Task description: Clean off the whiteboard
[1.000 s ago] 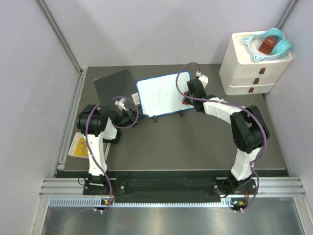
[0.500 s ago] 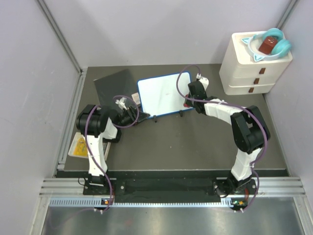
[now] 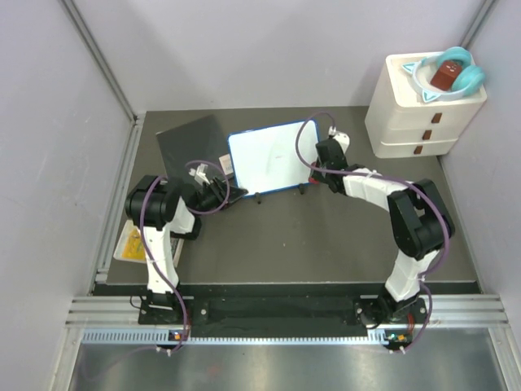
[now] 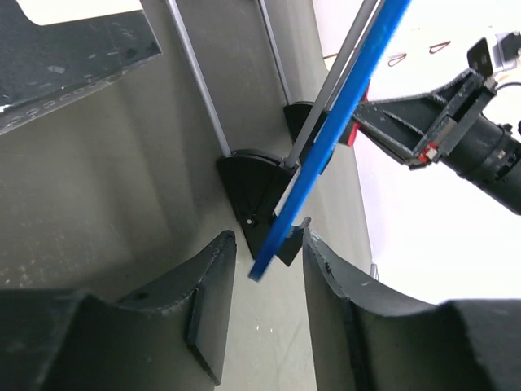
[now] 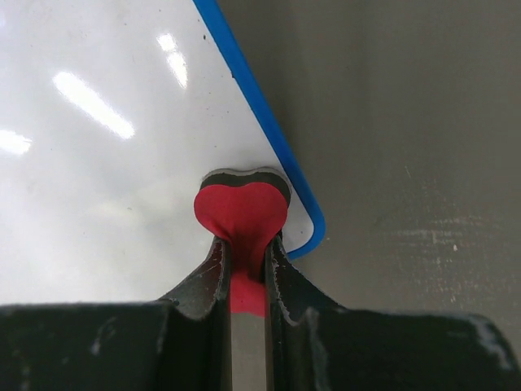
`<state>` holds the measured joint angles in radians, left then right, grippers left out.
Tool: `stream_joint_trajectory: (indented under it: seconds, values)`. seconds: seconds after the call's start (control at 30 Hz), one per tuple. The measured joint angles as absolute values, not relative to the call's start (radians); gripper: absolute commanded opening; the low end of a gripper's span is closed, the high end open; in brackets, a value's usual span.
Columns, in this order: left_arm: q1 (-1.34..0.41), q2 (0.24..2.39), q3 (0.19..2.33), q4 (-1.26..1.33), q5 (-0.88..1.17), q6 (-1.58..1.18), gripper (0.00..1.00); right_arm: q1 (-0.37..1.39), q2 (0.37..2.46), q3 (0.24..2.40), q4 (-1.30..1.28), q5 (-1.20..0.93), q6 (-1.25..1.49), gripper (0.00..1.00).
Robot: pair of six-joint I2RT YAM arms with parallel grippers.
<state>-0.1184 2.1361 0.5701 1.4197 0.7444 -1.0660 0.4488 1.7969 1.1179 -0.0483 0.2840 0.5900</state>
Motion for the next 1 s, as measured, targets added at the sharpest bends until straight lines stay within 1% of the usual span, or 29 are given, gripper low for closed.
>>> stream_joint_trajectory:
  seconds: [0.03,0.33,0.37,0.47,0.5,0.53,0.6,0.63,0.7,0.73,0.8,0.83,0.9,0.93,1.0]
  values:
    - [-0.117,2.136,0.568,1.422,0.742,-1.067,0.5,0.448,1.785,1.109,-0.049,0.282,0.586,0.0]
    - [-0.113,2.106,0.535,1.448,0.736,-1.062,0.62,0.448,1.626,1.078,-0.115,0.278,0.576,0.0]
    - [-0.113,2.099,0.531,1.447,0.735,-1.058,0.64,0.448,1.603,1.071,-0.117,0.278,0.577,0.0]
    - [-0.111,2.081,0.516,1.444,0.734,-1.045,0.68,0.448,1.54,1.02,-0.12,0.27,0.58,0.0]
    - [-0.11,2.072,0.508,1.44,0.731,-1.041,0.68,0.448,1.516,0.988,-0.121,0.267,0.583,0.03]
    - [-0.109,2.063,0.498,1.439,0.727,-1.037,0.68,0.448,1.491,0.955,-0.13,0.264,0.587,0.14]
    - [-0.104,2.039,0.471,1.432,0.711,-1.019,0.69,0.448,1.446,0.883,-0.145,0.26,0.598,0.28]
    - [-0.1,2.024,0.451,1.427,0.697,-1.01,0.69,0.448,1.43,0.855,-0.153,0.257,0.605,0.35]
    - [-0.096,1.98,0.403,1.414,0.651,-0.976,0.7,0.448,1.393,0.791,-0.17,0.249,0.617,0.43]
    - [-0.094,1.948,0.374,1.396,0.622,-0.953,0.71,0.448,1.378,0.765,-0.181,0.244,0.622,0.56]
    - [-0.092,1.877,0.323,1.352,0.561,-0.908,0.72,0.448,1.36,0.733,-0.195,0.235,0.635,0.69]
    - [-0.091,1.835,0.307,1.322,0.532,-0.886,0.72,0.448,1.352,0.721,-0.201,0.234,0.637,0.77]
    - [-0.091,1.74,0.301,1.229,0.477,-0.845,0.73,0.448,1.341,0.706,-0.212,0.232,0.645,0.81]
    - [-0.091,1.685,0.306,1.163,0.448,-0.823,0.75,0.448,1.338,0.703,-0.218,0.233,0.648,0.85]
    - [-0.091,1.583,0.323,1.025,0.393,-0.781,0.76,0.448,1.334,0.7,-0.225,0.232,0.65,0.88]
